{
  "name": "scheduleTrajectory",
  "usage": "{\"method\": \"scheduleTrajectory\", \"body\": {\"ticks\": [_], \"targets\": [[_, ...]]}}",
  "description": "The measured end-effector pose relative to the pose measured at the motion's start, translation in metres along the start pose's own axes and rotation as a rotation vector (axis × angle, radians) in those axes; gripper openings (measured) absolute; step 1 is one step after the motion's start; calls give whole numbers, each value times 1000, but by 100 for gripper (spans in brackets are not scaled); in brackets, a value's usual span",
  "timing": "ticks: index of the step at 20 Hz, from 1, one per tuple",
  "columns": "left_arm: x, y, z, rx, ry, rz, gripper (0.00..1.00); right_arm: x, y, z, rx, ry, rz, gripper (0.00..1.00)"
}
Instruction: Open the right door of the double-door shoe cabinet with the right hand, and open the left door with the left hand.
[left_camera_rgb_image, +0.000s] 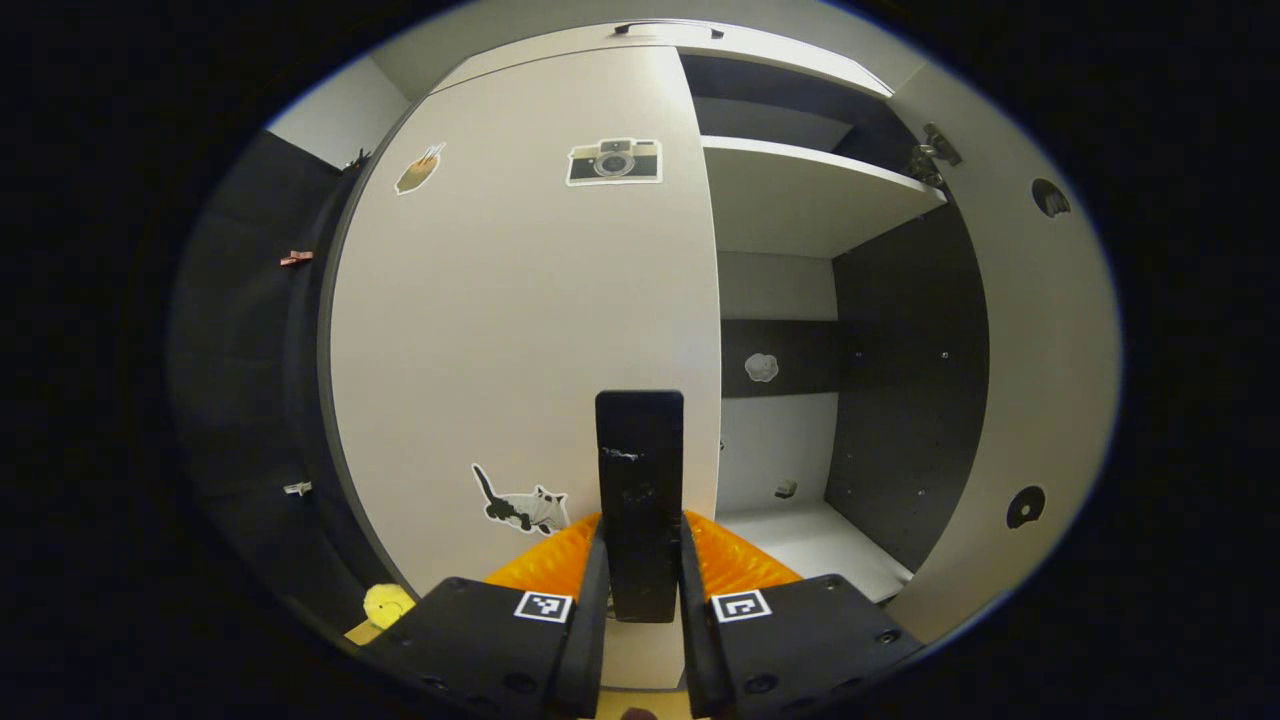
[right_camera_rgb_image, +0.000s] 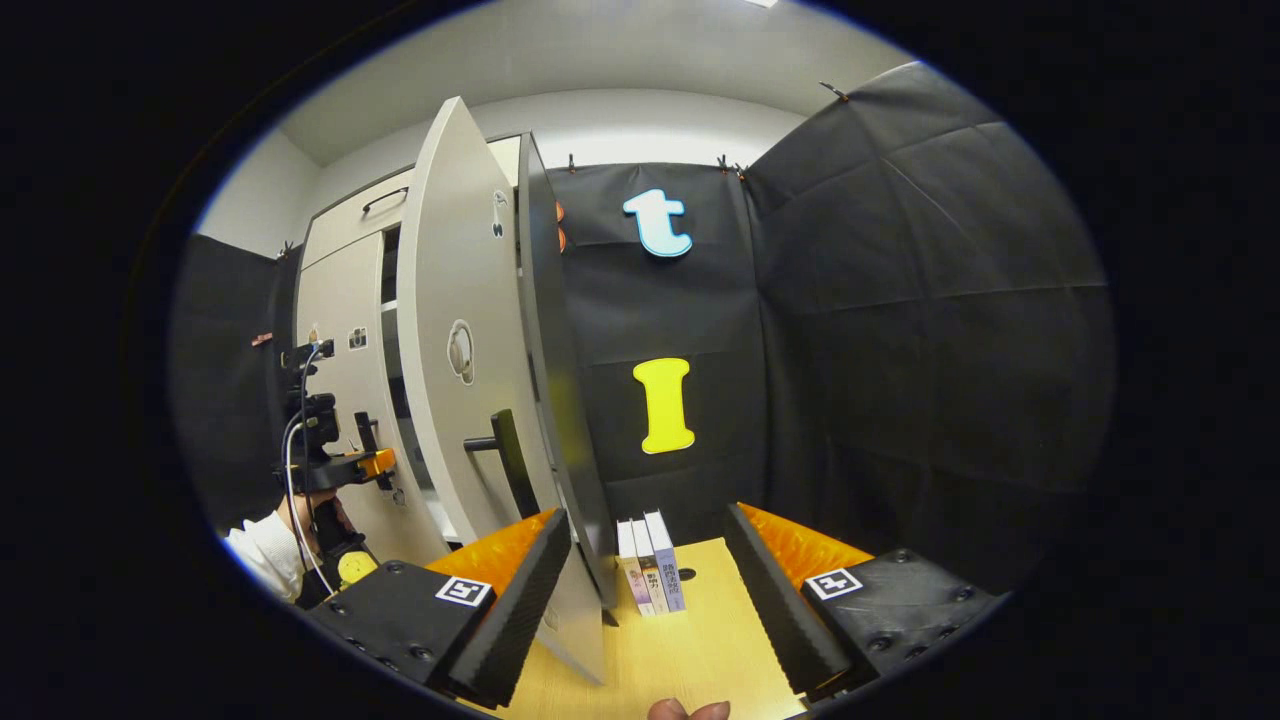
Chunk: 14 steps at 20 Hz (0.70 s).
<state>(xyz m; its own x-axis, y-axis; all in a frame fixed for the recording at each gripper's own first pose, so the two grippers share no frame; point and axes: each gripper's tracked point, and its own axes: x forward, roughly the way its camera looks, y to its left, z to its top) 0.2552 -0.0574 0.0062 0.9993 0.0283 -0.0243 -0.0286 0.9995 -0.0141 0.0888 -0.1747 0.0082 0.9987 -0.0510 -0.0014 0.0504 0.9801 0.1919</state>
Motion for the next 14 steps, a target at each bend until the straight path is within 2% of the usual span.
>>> {"method": "scheduleTrajectory", "body": {"ticks": [4, 9, 12, 14], "targets": [[0, 0, -6, 9, 18, 5, 37, -1, -1, 4, -87, -42, -41, 98], [-2, 1, -7, -41, 45, 1, 25, -14, 12, -4, -64, -9, -26, 98], [-9, 2, -5, -32, 47, -12, 22, -22, 13, -6, -94, -2, -51, 100], [-20, 3, -1, -49, 48, -38, 21, -26, 18, -4, -96, -2, -65, 98]]}}
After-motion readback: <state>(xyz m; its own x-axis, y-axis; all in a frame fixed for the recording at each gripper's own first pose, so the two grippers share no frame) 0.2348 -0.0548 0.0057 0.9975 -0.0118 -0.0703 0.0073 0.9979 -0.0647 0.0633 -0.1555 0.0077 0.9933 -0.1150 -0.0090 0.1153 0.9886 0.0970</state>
